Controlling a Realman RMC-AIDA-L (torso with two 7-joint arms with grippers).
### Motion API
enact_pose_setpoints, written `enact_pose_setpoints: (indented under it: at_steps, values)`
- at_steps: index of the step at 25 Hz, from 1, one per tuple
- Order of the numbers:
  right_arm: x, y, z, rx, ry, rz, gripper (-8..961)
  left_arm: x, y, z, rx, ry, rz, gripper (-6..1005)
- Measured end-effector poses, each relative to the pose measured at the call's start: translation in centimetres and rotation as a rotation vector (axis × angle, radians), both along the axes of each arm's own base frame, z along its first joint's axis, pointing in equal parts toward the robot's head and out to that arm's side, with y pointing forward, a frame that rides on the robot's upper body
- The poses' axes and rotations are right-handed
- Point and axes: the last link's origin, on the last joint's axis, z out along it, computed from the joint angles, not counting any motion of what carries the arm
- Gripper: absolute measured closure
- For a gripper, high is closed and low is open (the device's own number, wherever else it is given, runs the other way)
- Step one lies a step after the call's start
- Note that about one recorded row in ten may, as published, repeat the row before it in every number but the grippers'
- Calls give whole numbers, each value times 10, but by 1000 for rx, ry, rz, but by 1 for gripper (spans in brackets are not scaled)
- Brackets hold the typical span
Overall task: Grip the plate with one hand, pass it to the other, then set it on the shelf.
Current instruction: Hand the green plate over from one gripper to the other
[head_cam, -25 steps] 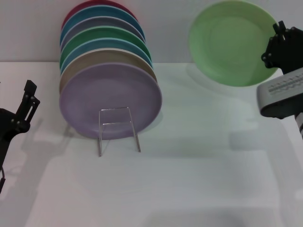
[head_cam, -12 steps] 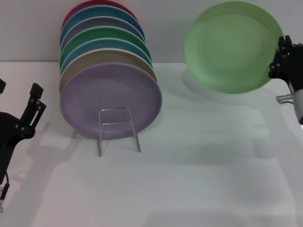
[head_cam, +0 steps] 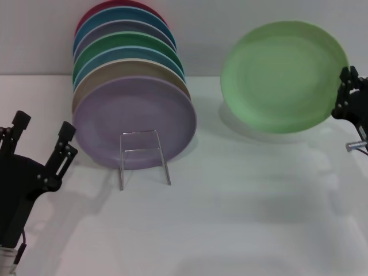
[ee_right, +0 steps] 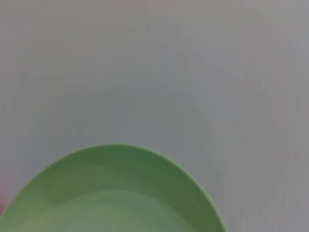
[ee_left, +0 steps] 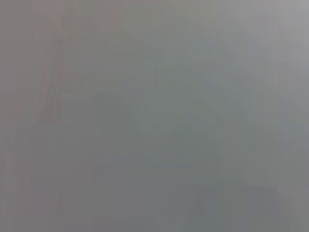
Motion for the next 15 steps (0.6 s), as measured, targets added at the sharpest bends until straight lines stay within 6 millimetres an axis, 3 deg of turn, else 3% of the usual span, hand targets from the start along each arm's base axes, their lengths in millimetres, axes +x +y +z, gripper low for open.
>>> enact_pose_setpoints:
  at_steps: [9,15]
  values:
    - [4,-43,-9,-5,25,86,857,4,-4,-12,-61,13,-10,204]
    - [-4,-74,-23,-28,53,137,854,11,1,-27,-139,29,-22,204]
